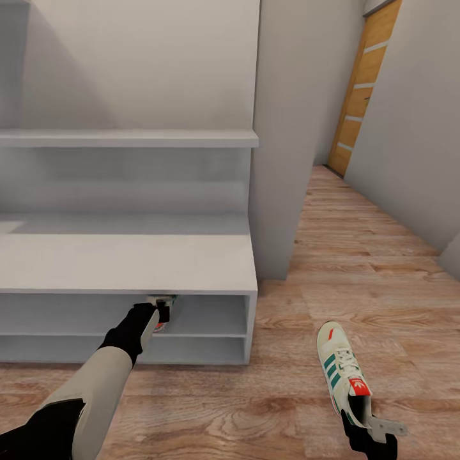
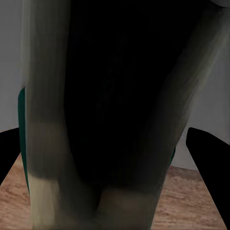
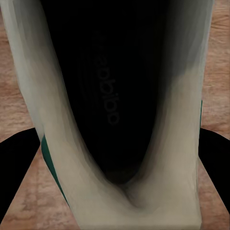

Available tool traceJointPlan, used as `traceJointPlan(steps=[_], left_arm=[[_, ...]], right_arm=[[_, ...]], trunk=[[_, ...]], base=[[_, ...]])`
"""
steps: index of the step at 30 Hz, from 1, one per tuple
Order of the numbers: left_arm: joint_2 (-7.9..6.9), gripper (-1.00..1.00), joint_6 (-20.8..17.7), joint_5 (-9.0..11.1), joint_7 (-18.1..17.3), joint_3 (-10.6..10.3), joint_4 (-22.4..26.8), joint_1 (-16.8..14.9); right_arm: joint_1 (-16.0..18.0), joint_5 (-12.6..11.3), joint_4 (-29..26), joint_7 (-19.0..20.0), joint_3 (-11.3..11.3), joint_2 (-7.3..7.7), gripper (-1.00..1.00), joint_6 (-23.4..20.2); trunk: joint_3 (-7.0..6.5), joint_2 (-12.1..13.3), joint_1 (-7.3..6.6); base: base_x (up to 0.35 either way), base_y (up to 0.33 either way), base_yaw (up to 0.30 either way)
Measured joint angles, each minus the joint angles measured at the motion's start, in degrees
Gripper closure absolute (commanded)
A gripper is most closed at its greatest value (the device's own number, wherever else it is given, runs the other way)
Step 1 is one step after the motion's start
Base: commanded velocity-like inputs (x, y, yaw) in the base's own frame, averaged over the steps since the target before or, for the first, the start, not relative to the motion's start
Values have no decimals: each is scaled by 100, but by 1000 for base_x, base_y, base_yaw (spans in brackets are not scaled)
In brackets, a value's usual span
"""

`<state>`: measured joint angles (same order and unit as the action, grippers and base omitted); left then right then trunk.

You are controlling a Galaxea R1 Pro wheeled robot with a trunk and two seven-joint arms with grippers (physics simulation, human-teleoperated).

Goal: Pick up the two gym shoes and the two sandals from the corridor floor and place them onto the hallstand (shoe rack) in the corridor, making sure they are on the rack and not on the floor. Arrange them so the two gym shoes are next to each other and the two sandals are next to each other.

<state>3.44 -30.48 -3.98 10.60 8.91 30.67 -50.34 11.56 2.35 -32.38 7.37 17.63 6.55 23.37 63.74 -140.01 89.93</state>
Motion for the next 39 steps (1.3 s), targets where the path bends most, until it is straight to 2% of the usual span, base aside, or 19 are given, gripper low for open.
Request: traceJointPlan(steps=[16, 17, 30, 39], left_arm=[[0, 100, 0, 2, -29, -5, 0, 0], [0, -100, 0, 1, -38, -5, 0, 0], [0, -100, 7, -1, -63, -6, -8, 6], [-7, -100, 8, -1, -65, -4, -2, 8]], right_arm=[[0, 1, 0, 0, 0, 0, 100, 0], [0, 0, 0, 0, 0, 0, 100, 0], [0, -1, 0, 0, 0, 0, 100, 0], [0, 0, 2, 0, -1, 0, 100, 1]], trunk=[[0, 0, 0], [0, 0, 0], [0, 0, 0], [0, 0, 3]], base=[[1, 0, 0], [0, 0, 0], [-2, 0, 0], [-230, 103, 0]])
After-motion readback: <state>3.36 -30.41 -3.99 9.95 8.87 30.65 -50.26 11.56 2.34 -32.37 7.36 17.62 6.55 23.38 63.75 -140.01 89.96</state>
